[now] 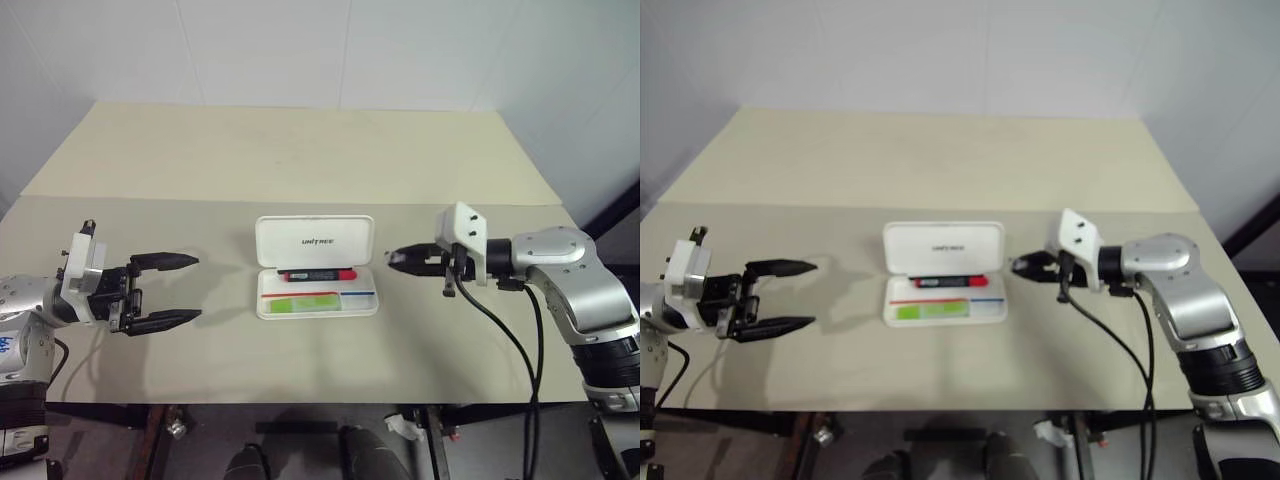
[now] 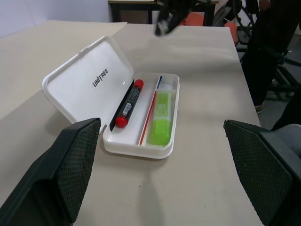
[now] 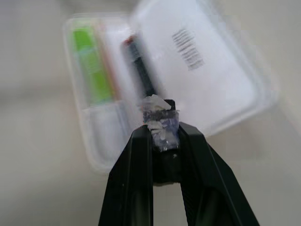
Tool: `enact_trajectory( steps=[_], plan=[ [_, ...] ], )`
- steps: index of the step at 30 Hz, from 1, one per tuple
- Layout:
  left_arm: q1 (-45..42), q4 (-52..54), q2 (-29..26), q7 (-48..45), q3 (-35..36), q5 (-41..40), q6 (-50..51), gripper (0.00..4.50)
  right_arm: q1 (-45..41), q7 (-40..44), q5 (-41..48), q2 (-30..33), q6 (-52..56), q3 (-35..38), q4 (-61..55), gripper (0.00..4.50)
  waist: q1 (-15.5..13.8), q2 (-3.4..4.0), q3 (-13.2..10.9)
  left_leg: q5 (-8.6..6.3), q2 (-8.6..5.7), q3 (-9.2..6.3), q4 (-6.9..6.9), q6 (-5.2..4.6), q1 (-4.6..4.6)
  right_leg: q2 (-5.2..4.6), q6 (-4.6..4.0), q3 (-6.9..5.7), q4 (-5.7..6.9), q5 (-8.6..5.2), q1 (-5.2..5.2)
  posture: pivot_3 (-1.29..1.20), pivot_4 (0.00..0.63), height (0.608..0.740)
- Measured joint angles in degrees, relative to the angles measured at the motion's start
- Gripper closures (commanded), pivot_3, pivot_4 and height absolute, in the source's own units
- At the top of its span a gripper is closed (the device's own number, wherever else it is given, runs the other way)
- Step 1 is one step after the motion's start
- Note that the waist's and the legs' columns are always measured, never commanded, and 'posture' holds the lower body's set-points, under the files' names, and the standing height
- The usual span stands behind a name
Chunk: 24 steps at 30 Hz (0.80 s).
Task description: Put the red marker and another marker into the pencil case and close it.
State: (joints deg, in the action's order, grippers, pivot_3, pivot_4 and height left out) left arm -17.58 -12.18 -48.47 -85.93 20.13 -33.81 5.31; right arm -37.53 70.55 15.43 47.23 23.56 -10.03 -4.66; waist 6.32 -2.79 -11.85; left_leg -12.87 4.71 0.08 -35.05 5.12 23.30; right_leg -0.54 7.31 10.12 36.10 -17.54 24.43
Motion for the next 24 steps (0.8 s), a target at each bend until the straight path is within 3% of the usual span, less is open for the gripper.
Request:
enact_trajectory(
  steps=[9,24],
  plan=[
    [4.2,2.9,0.5,0.9,0.5,-0.5,-0.4,0.0,-8.0,6.8,-4.6,-3.9,-4.0,-7.9,5.7,4.1,0.3,0.0,0.0,0.0,0.01,0.16,-0.03,0.0,0.0,0.01,0.01,0.14,0.17,0.01,0.13,0.0,0.15,0.74],
    [9.0,7.4,1.0,3.9,4.0,-2.9,0.1,0.0,-11.1,8.2,-8.2,-9.4,-3.1,-10.1,11.8,4.1,0.4,0.0,0.0,0.0,0.0,0.18,-0.1,0.0,-0.04,0.02,0.01,0.15,0.41,0.0,0.18,0.0,0.15,0.74]
  ],
)
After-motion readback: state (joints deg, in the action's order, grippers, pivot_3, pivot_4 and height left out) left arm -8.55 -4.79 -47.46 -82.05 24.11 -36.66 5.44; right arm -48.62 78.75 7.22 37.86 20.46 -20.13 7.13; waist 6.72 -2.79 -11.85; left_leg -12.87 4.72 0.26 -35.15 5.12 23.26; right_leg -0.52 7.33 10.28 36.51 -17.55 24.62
